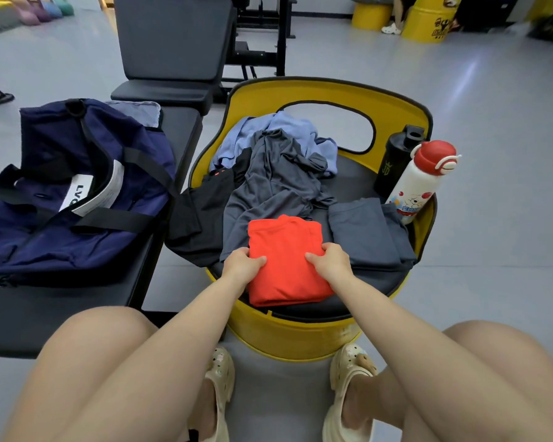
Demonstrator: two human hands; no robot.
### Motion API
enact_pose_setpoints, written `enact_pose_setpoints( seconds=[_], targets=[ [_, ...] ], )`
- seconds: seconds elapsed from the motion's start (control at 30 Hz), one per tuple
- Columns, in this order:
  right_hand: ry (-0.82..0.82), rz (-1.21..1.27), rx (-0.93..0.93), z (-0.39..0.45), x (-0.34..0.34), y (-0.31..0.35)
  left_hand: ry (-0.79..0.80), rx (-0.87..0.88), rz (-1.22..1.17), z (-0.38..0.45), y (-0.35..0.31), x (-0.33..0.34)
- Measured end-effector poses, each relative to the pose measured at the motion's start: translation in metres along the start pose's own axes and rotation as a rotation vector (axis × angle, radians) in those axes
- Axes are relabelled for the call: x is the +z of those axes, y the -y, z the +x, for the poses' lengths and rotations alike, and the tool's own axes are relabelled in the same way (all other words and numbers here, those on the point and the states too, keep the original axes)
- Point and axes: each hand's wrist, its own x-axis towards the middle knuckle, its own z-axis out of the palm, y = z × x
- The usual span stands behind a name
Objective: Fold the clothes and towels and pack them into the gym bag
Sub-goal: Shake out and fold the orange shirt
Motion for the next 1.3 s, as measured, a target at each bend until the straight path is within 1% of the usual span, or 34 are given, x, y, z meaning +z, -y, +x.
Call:
enact_pose_setpoints(
  seconds=[0.13, 0.27, 0.37, 0.47, 0.7, 0.77, 0.83, 0.9, 0.97, 1.03, 1.1, 1.2, 1.3],
  targets=[
    [-0.047, 0.132, -0.022, 0.006, -0.015, 0.003, -0.042, 0.065, -0.126, -0.003, -0.015, 0.001],
    [-0.014, 0.199, 0.015, 0.012, -0.021, -0.006, 0.032, 0.092, -0.268, -0.010, -0.034, 0.007],
    [0.084, 0.292, 0.036, 0.013, -0.015, -0.015, 0.075, 0.082, -0.336, -0.011, -0.046, 0.009],
    [0.213, 0.517, 0.083, 0.012, -0.015, -0.015, 0.095, 0.079, -0.455, -0.013, -0.056, 0.008],
    [0.480, 0.954, 0.165, -0.001, -0.030, -0.003, 0.155, 0.106, -0.727, -0.024, -0.085, 0.005],
    [0.546, 1.011, 0.199, -0.001, -0.035, -0.004, 0.178, 0.099, -0.780, -0.027, -0.091, 0.006],
    [0.553, 1.073, 0.220, 0.000, -0.039, -0.005, 0.190, 0.094, -0.816, -0.028, -0.096, 0.007],
    [0.448, 1.118, 0.189, 0.003, -0.046, -0.004, 0.183, 0.108, -0.814, -0.026, -0.100, 0.010],
    [0.267, 1.085, 0.112, 0.011, -0.057, -0.005, 0.160, 0.131, -0.775, -0.023, -0.104, 0.016],
    [0.075, 0.956, 0.036, 0.018, -0.072, -0.008, 0.134, 0.163, -0.707, -0.017, -0.105, 0.024],
    [-0.068, 0.800, -0.043, 0.024, -0.089, -0.011, 0.108, 0.191, -0.630, -0.012, -0.105, 0.034],
    [-0.222, 0.581, -0.168, 0.031, -0.110, -0.018, 0.087, 0.214, -0.564, -0.003, -0.104, 0.058],
    [-0.335, 0.404, -0.182, 0.039, -0.123, -0.031, 0.127, 0.219, -0.532, 0.008, -0.105, 0.086]
  ],
)
